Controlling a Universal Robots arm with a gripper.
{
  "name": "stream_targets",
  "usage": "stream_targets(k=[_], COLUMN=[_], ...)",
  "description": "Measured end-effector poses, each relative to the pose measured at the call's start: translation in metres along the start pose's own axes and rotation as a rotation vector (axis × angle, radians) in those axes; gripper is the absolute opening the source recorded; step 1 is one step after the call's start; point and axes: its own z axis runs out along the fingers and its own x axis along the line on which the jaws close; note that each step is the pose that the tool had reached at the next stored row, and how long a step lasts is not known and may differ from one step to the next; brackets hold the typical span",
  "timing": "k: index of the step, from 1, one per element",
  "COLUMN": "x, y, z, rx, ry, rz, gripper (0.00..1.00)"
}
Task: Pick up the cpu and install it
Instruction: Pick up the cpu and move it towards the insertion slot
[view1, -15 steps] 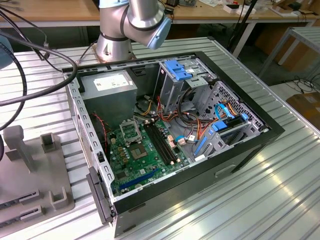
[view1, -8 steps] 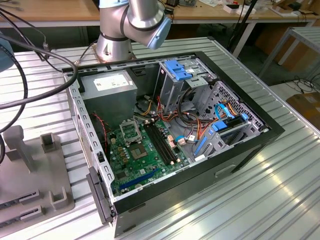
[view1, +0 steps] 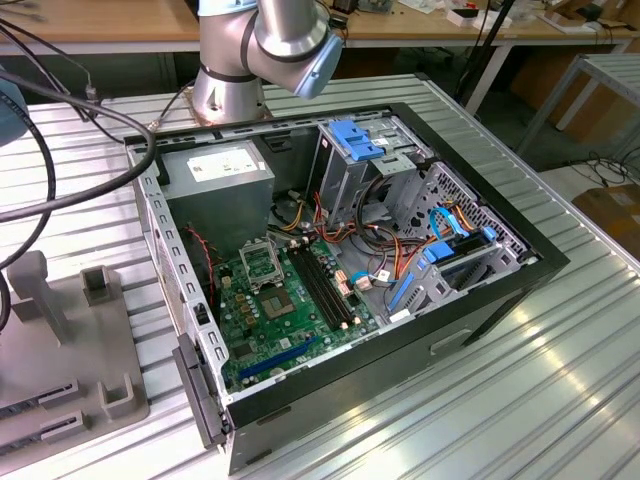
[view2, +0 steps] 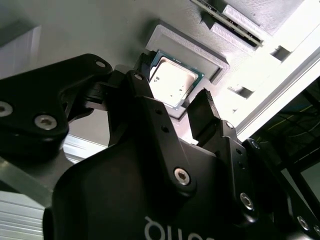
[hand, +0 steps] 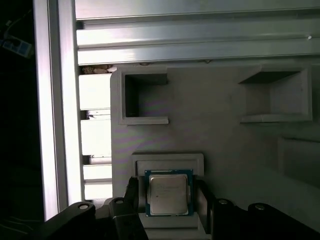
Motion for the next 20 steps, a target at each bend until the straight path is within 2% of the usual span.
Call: stream_targets(k=[7, 13, 20], x=[-0.0001, -0.0002, -0.0003], y=[-0.0003, -0.0004, -0.0003], z=[0.0014, 0.0041, 0.0044], rx=[0.0013, 0.0017, 0.0016], ry=[0.0008, 0.0009, 0.0008], rz=[-0.022, -0.023, -0.023], gripper=[0.57, 0.57, 0.57])
